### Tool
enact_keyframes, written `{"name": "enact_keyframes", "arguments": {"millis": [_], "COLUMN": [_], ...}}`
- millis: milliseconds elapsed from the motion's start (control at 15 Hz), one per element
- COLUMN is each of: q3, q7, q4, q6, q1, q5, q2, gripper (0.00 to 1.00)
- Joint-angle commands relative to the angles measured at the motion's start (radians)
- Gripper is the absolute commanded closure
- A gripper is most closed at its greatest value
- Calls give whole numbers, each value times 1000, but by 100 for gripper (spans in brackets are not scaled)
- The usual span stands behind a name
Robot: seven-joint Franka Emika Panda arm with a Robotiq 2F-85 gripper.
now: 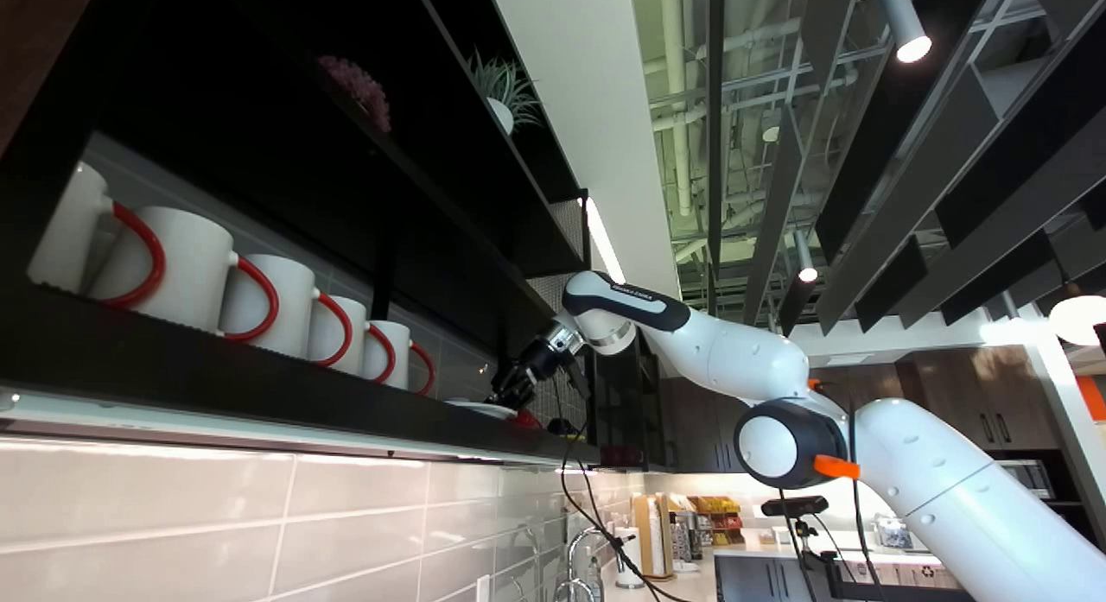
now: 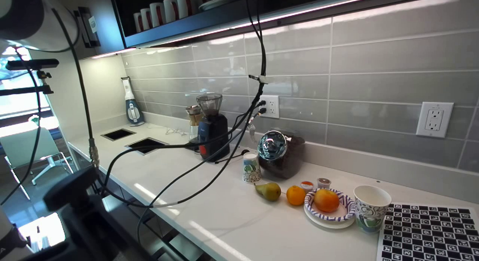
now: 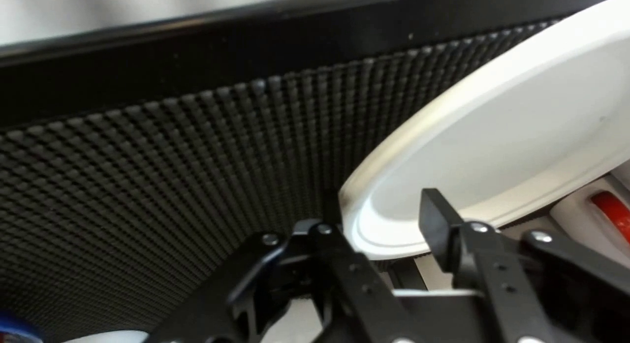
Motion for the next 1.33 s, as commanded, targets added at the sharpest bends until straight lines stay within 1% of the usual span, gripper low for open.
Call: {"name": "enact_keyframes", "arguments": {"millis": [0, 133, 200, 933, 1000, 1067, 1200, 1267], "q3": [-12, -12, -11, -10, -10, -10, -10, -10], "q7": [-12, -14, -14, -13, -13, -13, -14, -14], "q4": [50, 51, 53, 64, 65, 66, 69, 69], "q6": [13, 16, 17, 19, 19, 20, 19, 19], "q1": [7, 6, 6, 7, 7, 8, 8, 8], "q5": [-33, -39, -42, -45, -45, -46, -48, -48], "q2": [26, 25, 24, 18, 18, 18, 18, 18], "gripper": [84, 97, 100, 99, 97, 87, 81, 79]}}
